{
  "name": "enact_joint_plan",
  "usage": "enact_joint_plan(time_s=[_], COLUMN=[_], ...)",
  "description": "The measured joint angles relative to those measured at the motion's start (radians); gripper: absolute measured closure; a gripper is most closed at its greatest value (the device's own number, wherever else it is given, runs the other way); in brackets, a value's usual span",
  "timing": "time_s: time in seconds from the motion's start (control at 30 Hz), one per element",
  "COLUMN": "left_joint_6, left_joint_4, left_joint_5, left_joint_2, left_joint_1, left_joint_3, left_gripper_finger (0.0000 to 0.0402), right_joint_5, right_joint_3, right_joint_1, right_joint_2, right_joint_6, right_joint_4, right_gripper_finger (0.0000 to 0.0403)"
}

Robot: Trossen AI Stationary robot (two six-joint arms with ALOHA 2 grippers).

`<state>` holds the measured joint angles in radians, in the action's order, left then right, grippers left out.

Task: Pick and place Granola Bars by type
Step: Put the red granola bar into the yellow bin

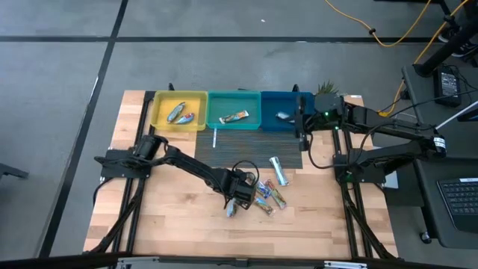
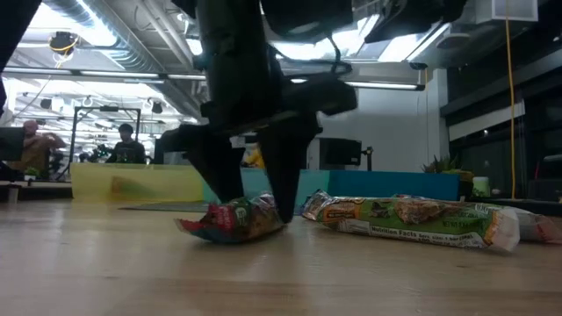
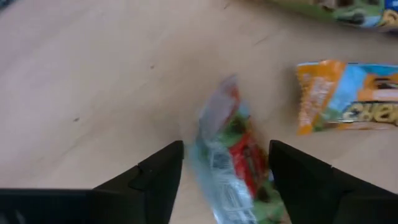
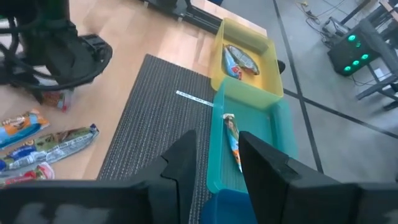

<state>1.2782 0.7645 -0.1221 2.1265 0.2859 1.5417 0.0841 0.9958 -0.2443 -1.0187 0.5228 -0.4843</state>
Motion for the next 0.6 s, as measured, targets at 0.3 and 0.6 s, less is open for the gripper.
enact_joint_plan(time_s=[0.3, 0.6], left_joint_6=[0.005, -0.133], left_joint_4=[0.004, 0.142], left_joint_5=[0.042, 0.122], left_joint_2=[-0.002, -0.073], left_joint_1=[-0.001, -0.039], left_joint_3=[0.0, 0.134], left_gripper_finger=[0.0292, 0.0374], right_joint_5=[0.0, -0.001], right_joint_3=[0.0, 0.0], right_joint_1=[0.0, 0.0], right_joint_2=[0.0, 0.0], right_joint_6=[0.04, 0.054], right_joint_4=[-0.017, -0.013], right_gripper_finger=[0.0279, 0.0279])
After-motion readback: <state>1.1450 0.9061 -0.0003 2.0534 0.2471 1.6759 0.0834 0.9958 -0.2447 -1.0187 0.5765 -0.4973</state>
